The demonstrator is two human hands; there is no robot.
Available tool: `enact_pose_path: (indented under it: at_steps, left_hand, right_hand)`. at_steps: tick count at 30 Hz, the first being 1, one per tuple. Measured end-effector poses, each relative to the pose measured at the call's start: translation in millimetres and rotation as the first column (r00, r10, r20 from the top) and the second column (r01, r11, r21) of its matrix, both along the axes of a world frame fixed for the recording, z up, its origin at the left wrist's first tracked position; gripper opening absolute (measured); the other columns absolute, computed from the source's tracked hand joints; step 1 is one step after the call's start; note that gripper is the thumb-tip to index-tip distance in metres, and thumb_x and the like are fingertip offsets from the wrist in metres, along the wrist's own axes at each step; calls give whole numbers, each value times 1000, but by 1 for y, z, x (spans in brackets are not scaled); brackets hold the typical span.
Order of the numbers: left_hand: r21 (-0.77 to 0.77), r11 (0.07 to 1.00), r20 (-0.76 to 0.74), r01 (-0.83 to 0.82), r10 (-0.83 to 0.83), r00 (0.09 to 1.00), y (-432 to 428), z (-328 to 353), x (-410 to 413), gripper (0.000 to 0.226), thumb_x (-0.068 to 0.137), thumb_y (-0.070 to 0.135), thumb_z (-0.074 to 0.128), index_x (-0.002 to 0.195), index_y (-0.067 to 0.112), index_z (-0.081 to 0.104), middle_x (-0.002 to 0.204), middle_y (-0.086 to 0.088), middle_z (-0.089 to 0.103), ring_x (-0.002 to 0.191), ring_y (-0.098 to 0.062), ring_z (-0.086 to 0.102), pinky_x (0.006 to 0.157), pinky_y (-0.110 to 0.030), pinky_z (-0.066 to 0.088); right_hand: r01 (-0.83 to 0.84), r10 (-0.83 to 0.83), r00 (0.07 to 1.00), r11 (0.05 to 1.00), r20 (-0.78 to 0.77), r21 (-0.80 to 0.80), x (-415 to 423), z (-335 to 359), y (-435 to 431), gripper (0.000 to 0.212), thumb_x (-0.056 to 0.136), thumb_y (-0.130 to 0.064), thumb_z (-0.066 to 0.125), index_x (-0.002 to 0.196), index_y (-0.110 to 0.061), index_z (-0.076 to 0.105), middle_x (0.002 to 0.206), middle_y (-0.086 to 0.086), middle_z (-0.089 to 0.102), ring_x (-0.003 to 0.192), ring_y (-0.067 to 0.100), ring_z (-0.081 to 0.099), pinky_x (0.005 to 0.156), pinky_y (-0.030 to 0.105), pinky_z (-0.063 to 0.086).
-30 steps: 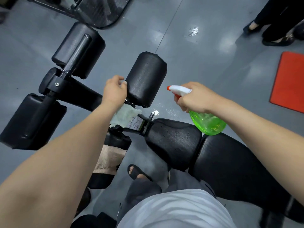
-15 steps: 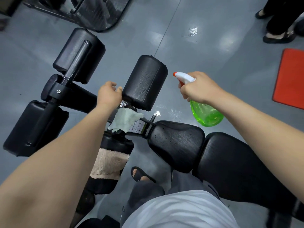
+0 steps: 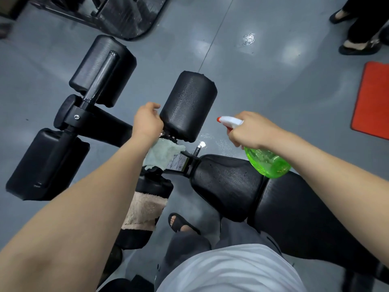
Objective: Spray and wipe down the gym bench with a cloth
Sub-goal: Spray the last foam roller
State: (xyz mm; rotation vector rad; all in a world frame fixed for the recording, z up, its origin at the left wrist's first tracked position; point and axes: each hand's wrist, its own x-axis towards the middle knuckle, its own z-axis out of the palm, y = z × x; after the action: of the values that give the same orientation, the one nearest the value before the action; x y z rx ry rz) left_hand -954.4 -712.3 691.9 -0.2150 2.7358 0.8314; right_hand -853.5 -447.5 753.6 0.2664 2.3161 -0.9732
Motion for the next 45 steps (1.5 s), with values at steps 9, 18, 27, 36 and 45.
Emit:
enact_pose_path:
  at_steps: [9,18,27,36,45]
  left_hand:
    - [2,995,128,103,-103,986,5,-3,1,52,100,53,54,136,16,58,112,5,63,102,-16,59,86,-29,42]
    - [33,997,92,-64,61,994,3,-6,-3,36,103,43,54,119,15,68,113,-3,70,105,-22,63,90,-31,47]
    - [8,995,85,-102,101,991,-1,10,26,30,101,31,48,126,20,61,112,5,61,102,-17,58,87,-30,45]
    - [-10,998,40,-69,69,997,-21,17,69,23,91,22,50,111,24,60,115,-2,65,100,-18,64,93,-36,53]
    - [44,996,4,-79,79,997,-44,21,102,29,85,22,53,111,22,65,110,-1,65,97,-15,67,92,-39,57]
  right_hand:
    - [184,-190,974,981,-123,-58,-11,2,13,34,65,-16,58,68,-49,63,102,3,74,78,36,69,81,47,58]
    - [-17,17,1000,1000,-18,-20,21,-40,7,15,87,-27,55,92,-39,61,100,0,67,84,25,65,69,32,51]
    - [-13,-5,965,998,-263,-67,62,-126,5,27,97,-39,62,95,-15,51,91,2,54,84,24,53,72,36,41]
    - [31,-30,961,1000,-276,0,78,-164,-27,28,90,-42,71,81,-18,59,65,-5,53,66,21,51,60,34,44]
    - [-68,72,989,997,-130,39,92,-185,-42,13,92,-21,67,93,-10,59,84,9,62,79,30,58,65,34,41]
